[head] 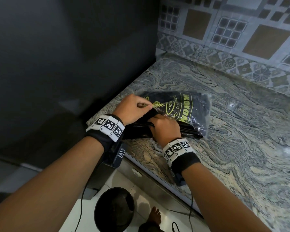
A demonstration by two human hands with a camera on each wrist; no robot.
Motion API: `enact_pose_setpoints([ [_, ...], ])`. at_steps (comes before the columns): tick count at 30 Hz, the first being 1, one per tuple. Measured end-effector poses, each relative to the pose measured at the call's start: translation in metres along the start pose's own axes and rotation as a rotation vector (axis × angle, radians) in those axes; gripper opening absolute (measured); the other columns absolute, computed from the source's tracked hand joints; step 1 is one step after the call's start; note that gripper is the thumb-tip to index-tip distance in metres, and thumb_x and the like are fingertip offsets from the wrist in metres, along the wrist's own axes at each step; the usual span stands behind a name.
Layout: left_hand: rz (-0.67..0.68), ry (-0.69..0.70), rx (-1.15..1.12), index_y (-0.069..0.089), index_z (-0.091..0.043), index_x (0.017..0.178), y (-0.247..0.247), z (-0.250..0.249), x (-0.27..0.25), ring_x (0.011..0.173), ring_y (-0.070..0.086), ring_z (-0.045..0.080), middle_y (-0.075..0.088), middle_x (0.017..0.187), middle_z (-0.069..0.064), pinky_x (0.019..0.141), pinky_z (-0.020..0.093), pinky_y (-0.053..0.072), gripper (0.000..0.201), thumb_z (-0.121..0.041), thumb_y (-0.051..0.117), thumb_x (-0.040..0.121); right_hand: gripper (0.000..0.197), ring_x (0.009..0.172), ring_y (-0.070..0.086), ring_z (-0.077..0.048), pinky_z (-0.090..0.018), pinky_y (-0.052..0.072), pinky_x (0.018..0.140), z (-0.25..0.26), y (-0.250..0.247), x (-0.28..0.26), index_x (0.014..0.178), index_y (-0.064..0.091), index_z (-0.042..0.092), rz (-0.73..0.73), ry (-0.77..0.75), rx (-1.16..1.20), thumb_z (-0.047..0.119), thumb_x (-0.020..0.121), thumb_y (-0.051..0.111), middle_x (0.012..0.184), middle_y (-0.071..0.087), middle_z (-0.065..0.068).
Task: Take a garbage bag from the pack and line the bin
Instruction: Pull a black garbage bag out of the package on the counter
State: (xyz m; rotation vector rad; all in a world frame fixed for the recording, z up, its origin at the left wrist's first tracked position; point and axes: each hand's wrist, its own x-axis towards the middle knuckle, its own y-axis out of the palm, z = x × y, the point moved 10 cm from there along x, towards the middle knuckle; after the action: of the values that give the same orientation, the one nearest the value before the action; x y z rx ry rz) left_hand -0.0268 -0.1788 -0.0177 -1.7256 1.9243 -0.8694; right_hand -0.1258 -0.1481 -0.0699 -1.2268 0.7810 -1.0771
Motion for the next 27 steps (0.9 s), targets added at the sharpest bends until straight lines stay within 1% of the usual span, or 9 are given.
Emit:
enact_pose_setpoints([
  [3,0.002,0.002,-0.005,0.076,-0.017,0.096,0.001,0.001,-0.001,0.063,0.057,-0.015,0.065,0.071,-0.019,0.060,0.000,0.037,0.018,-0.026,0.067,0.083,0.023,0.086,0.066,-0.029,-0.035,0.050,0.068,0.002,-0.006,-0.005,0.105,0.069,0.020,-0.039,-0.054,0.049,0.023,0.088,0.053,0.097,0.071,-0.005],
  [7,0.025,0.012,0.005,0.075,-0.020,0.097,0.002,0.000,-0.002,0.084,0.065,0.001,0.075,0.096,-0.003,0.076,0.017,0.050,0.018,-0.028,0.067,0.083,0.022,0.086,0.066,-0.026,-0.034,0.049,0.065,0.009,-0.014,-0.016,0.104,0.068,0.021,-0.042,-0.124,0.106,0.025,0.091,0.051,0.096,0.070,-0.003],
  [9,0.055,0.014,0.004,0.074,-0.021,0.100,0.002,-0.002,-0.007,0.081,0.062,-0.001,0.075,0.098,-0.003,0.073,0.012,0.046,0.020,-0.028,0.066,0.083,0.023,0.088,0.065,-0.025,-0.033,0.048,0.065,0.011,-0.016,-0.021,0.105,0.067,0.021,-0.034,-0.139,0.127,0.026,0.092,0.049,0.097,0.070,-0.003],
  [13,0.018,-0.038,-0.064,0.069,-0.025,0.108,-0.018,0.007,-0.030,0.090,0.065,0.011,0.073,0.098,-0.001,0.074,0.019,0.048,0.026,-0.034,0.063,0.085,0.023,0.089,0.066,-0.025,-0.035,0.052,0.068,0.012,-0.022,-0.028,0.107,0.066,0.023,-0.033,-0.124,0.163,0.028,0.093,0.049,0.101,0.071,-0.003],
  [16,-0.095,-0.137,-0.169,0.063,-0.025,0.118,-0.040,0.036,-0.062,0.100,0.060,0.009,0.065,0.111,-0.004,0.077,0.011,0.044,0.030,-0.034,0.055,0.090,0.024,0.091,0.067,-0.026,-0.035,0.052,0.070,0.015,-0.025,-0.032,0.110,0.066,0.023,-0.027,-0.112,0.163,0.028,0.092,0.051,0.103,0.071,-0.003],
  [18,-0.165,-0.212,-0.258,0.058,-0.025,0.123,-0.044,0.057,-0.089,0.105,0.056,0.006,0.059,0.116,-0.007,0.085,0.014,0.039,0.031,-0.030,0.051,0.093,0.024,0.092,0.066,-0.026,-0.034,0.050,0.072,0.019,-0.025,-0.035,0.111,0.065,0.024,-0.002,-0.121,0.148,0.028,0.092,0.051,0.104,0.071,-0.003],
  [21,-0.189,-0.337,-0.277,0.050,-0.025,0.130,-0.029,0.090,-0.126,0.111,0.052,0.013,0.054,0.123,0.000,0.088,0.020,0.038,0.036,-0.024,0.048,0.094,0.025,0.096,0.064,-0.025,-0.034,0.048,0.076,0.024,-0.022,-0.041,0.112,0.064,0.026,0.088,-0.144,0.099,0.028,0.093,0.050,0.108,0.070,-0.002],
  [24,-0.075,-0.430,-0.315,0.046,-0.029,0.131,-0.002,0.098,-0.152,0.104,0.055,0.012,0.052,0.124,-0.002,0.083,0.025,0.042,0.040,-0.022,0.050,0.092,0.025,0.096,0.065,-0.026,-0.036,0.050,0.079,0.030,-0.030,-0.049,0.113,0.064,0.027,0.105,-0.163,0.097,0.028,0.092,0.050,0.109,0.070,-0.002],
  [27,-0.013,-0.476,-0.345,0.043,-0.028,0.132,0.014,0.097,-0.166,0.089,0.056,0.002,0.052,0.119,-0.004,0.076,0.018,0.045,0.043,-0.022,0.052,0.091,0.023,0.093,0.065,-0.026,-0.037,0.052,0.077,0.035,-0.041,-0.058,0.111,0.065,0.025,0.061,-0.181,0.132,0.028,0.092,0.052,0.107,0.071,-0.002],
])
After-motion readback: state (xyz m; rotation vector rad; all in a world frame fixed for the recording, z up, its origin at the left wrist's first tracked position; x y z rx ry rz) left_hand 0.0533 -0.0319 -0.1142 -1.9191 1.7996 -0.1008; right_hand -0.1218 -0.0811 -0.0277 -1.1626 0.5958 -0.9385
